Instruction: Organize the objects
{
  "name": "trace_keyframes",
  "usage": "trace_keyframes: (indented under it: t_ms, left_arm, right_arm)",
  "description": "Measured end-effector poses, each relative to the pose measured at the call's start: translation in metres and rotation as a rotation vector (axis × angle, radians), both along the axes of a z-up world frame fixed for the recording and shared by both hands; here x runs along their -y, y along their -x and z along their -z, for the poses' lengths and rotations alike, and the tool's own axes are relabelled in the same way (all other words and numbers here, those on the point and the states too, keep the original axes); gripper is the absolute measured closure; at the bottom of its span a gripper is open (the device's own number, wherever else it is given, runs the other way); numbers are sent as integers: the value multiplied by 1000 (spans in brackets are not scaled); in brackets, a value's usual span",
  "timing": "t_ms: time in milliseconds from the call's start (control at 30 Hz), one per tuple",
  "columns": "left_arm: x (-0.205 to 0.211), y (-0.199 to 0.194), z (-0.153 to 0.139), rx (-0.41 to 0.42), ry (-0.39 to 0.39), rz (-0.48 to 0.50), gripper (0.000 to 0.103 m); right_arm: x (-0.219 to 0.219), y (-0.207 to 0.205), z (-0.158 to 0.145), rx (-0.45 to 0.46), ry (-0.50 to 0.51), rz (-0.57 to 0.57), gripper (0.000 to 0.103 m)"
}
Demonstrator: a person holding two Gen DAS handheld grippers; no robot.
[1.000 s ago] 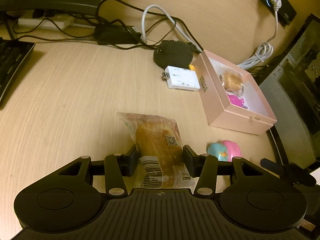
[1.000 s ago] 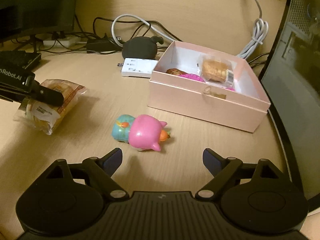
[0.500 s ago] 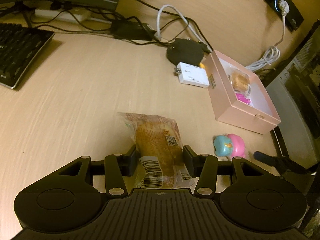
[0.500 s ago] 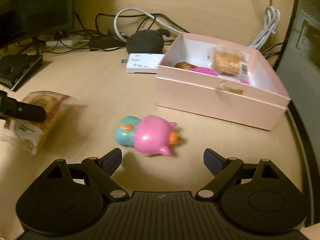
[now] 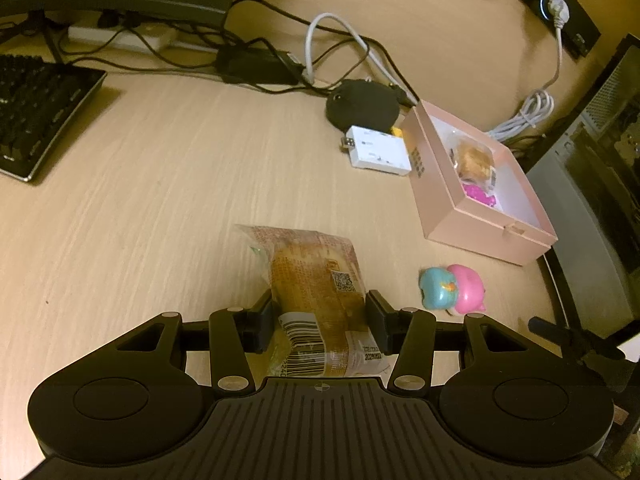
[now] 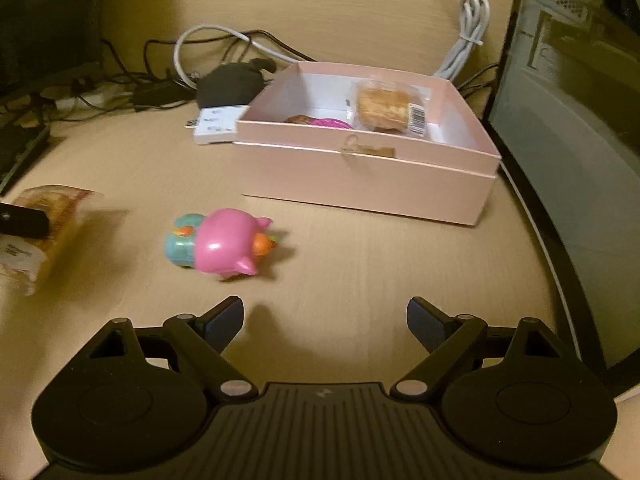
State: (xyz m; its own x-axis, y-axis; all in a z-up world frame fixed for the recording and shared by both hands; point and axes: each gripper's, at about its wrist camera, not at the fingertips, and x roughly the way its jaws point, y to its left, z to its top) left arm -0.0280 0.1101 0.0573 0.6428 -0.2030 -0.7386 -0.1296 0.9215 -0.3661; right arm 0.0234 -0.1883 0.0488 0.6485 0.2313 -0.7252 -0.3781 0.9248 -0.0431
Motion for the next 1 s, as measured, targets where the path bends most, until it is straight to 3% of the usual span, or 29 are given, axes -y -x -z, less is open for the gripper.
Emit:
trace_keyframes:
  t_ms: [300,433,533,800,867,933,1000]
  left_arm:
    - [-4,7,-3,1,-36,-19,51]
    - [-10,9,-6,6,-56,-38,51]
    - [-14,11,-8,9,-63,-50,51]
    - [-20,13,-4,1,-44,-55,51]
    - [-21,12,-3,3,-40,-47,51]
    - [-21,11,-2,3,-36,-45,51]
    - [-19,8,-1,2,-33,-31,51]
  right_arm:
    - [-28,0,-1,-20,-40,-81,12]
    - [-41,-7,-1,-40,-56,-86,11]
    - [-50,-16,-1,-53,-73,-78,4]
    - [-75,-35,8,-72,-54,-52,4]
    - [-75,-37,11,-82,-46,-55,10]
    - [-75,-36,11,-68,-28,-54,25]
    - [-75,-35,8,-66,-28,-60,29]
